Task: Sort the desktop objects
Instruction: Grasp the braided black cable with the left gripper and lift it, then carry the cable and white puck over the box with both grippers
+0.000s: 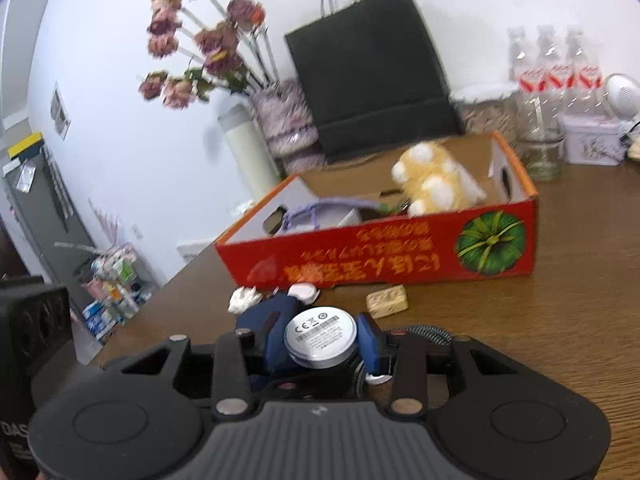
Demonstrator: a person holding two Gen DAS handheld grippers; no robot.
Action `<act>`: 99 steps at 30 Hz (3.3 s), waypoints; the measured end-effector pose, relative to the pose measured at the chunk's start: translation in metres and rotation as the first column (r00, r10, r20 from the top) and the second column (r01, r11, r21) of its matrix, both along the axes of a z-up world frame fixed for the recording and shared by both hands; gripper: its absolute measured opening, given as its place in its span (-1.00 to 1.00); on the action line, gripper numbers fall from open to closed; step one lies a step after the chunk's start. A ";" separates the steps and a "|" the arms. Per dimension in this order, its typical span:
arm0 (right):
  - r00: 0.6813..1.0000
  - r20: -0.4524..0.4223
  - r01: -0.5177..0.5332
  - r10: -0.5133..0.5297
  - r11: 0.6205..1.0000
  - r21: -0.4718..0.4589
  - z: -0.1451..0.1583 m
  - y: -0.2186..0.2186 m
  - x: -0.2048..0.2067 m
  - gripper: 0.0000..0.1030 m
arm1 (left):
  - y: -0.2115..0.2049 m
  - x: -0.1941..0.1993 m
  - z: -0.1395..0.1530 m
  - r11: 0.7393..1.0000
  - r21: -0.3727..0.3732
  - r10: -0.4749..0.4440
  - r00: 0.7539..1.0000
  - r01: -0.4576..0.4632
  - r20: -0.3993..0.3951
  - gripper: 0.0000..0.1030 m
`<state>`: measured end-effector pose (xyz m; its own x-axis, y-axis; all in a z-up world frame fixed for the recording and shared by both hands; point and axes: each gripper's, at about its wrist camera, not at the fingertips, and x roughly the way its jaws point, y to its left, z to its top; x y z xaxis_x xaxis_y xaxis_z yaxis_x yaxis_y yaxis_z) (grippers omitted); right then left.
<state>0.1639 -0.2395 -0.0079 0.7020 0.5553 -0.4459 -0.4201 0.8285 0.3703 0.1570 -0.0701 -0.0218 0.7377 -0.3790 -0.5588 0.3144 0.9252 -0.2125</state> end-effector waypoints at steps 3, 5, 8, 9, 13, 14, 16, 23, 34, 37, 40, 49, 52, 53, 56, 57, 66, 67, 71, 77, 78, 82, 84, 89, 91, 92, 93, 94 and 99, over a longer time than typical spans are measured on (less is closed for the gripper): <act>0.999 0.000 0.041 -0.041 0.999 0.003 0.000 -0.013 0.000 -0.26 | 0.000 -0.001 0.000 1.000 0.008 0.002 1.000 -0.002 0.004 -0.76; 0.997 0.001 0.071 -0.071 0.997 0.001 0.000 -0.021 0.000 -0.26 | -0.001 -0.002 0.002 1.000 0.017 0.001 1.000 -0.001 0.008 -0.76; 0.994 0.014 0.110 -0.110 0.994 -0.003 0.002 -0.033 0.000 -0.26 | -0.003 -0.002 0.004 1.000 0.031 -0.001 1.000 0.001 0.009 -0.76; 0.993 0.018 0.119 -0.119 0.993 -0.010 0.002 -0.035 0.000 -0.26 | -0.004 -0.002 0.005 0.999 0.036 -0.008 1.000 0.007 0.002 -0.74; 0.988 0.019 0.152 -0.152 0.987 -0.044 -0.001 -0.045 0.003 -0.26 | -0.011 -0.004 0.011 0.999 0.030 -0.041 0.999 0.041 0.003 0.35; 0.987 0.020 0.159 -0.158 0.986 -0.050 -0.002 -0.047 0.004 -0.26 | -0.015 -0.005 0.013 0.998 0.037 -0.053 0.999 0.053 0.012 0.53; 0.985 0.028 0.172 -0.171 0.983 -0.060 -0.002 -0.054 0.005 -0.26 | -0.026 -0.005 0.016 0.995 0.073 -0.064 0.998 0.062 0.021 0.77; 0.979 0.053 0.200 -0.196 0.976 -0.084 0.000 -0.079 0.010 -0.26 | -0.067 0.007 0.016 0.984 0.173 -0.054 0.999 0.053 0.000 1.00; 0.983 0.088 0.176 -0.163 0.972 -0.156 -0.006 -0.096 0.008 -0.26 | -0.087 0.022 -0.003 0.962 0.264 0.088 0.994 -0.068 -0.065 1.00; 0.981 0.102 0.181 -0.165 0.967 -0.178 -0.008 -0.097 0.006 -0.26 | -0.086 0.024 -0.005 0.964 0.254 0.101 0.991 -0.076 -0.085 1.00; 0.979 0.115 0.186 -0.167 0.965 -0.187 -0.007 -0.099 0.004 -0.26 | -0.087 0.023 -0.006 0.964 0.253 0.109 0.991 -0.085 -0.081 1.00; 0.978 0.124 0.190 -0.167 0.960 -0.204 -0.008 -0.097 0.003 -0.26 | -0.084 0.018 -0.007 0.968 0.233 0.115 0.991 -0.098 -0.063 0.96; 0.978 0.124 0.193 -0.170 0.959 -0.206 -0.008 -0.096 0.002 -0.26 | -0.084 0.017 -0.007 0.967 0.235 0.116 0.992 -0.102 -0.049 0.82; 0.977 0.125 0.194 -0.171 0.959 -0.207 -0.008 -0.096 0.002 -0.26 | -0.084 0.016 -0.007 0.967 0.234 0.114 0.992 -0.100 -0.046 0.82; 0.977 0.127 0.197 -0.173 0.958 -0.209 -0.008 -0.095 0.001 -0.26 | -0.082 0.015 -0.007 0.969 0.225 0.109 0.993 -0.097 -0.040 0.81; 0.976 0.128 0.198 -0.174 0.957 -0.211 -0.009 -0.094 0.001 -0.26 | -0.082 0.014 -0.006 0.971 0.220 0.108 0.993 -0.097 -0.039 0.80; 0.973 0.139 0.208 -0.182 0.956 -0.208 -0.008 -0.095 -0.002 -0.26 | -0.073 0.005 0.007 0.981 0.170 0.099 0.995 -0.095 -0.011 0.78; 0.973 0.139 0.210 -0.183 0.956 -0.207 -0.008 -0.095 -0.002 -0.26 | -0.072 0.004 0.009 0.982 0.164 0.097 0.995 -0.095 -0.002 0.78; 0.972 0.141 0.213 -0.187 0.957 -0.197 -0.008 -0.094 -0.002 -0.26 | -0.067 0.001 0.018 0.985 0.140 0.097 0.995 -0.099 0.022 0.78; 0.966 0.170 0.222 -0.193 0.960 -0.168 -0.002 -0.089 -0.006 -0.26 | -0.054 -0.003 0.035 0.990 0.097 0.097 0.993 -0.103 0.070 0.78; 0.965 0.178 0.221 -0.191 0.961 -0.164 -0.001 -0.087 -0.006 -0.26 | -0.052 -0.004 0.038 0.990 0.090 0.098 0.992 -0.105 0.081 0.78; 0.961 0.213 0.209 -0.175 0.967 -0.149 0.009 -0.077 -0.004 -0.26 | -0.040 -0.003 0.051 0.992 0.066 0.103 0.987 -0.111 0.123 0.78; 0.959 0.235 0.199 -0.160 0.968 -0.153 0.015 -0.068 -0.001 -0.26 | -0.033 0.000 0.058 0.991 0.056 0.111 0.983 -0.120 0.145 0.78; 0.951 0.275 0.188 -0.141 0.970 -0.154 0.032 -0.044 0.017 -0.25 | -0.015 0.013 0.076 0.989 0.017 0.142 0.968 -0.149 0.206 0.78; 0.949 0.284 0.183 -0.136 0.972 -0.146 0.037 -0.034 0.028 -0.25 | -0.007 0.022 0.082 0.986 -0.001 0.163 0.960 -0.167 0.229 0.78; 0.948 0.288 0.181 -0.135 0.974 -0.139 0.039 -0.028 0.034 -0.25 | -0.002 0.028 0.084 0.984 -0.007 0.174 0.955 -0.177 0.240 0.78; 0.948 0.290 0.177 -0.133 0.975 -0.132 0.041 -0.022 0.042 -0.25 | 0.002 0.034 0.086 0.982 -0.012 0.184 0.951 -0.187 0.248 0.78; 0.949 0.288 0.172 -0.129 0.977 -0.128 0.042 -0.016 0.049 -0.25 | 0.008 0.041 0.087 0.980 -0.018 0.197 0.947 -0.199 0.254 0.78; 0.958 0.267 0.139 -0.105 0.984 -0.114 0.038 0.014 0.087 -0.25 | 0.035 0.075 0.086 0.971 -0.050 0.239 0.937 -0.234 0.253 0.78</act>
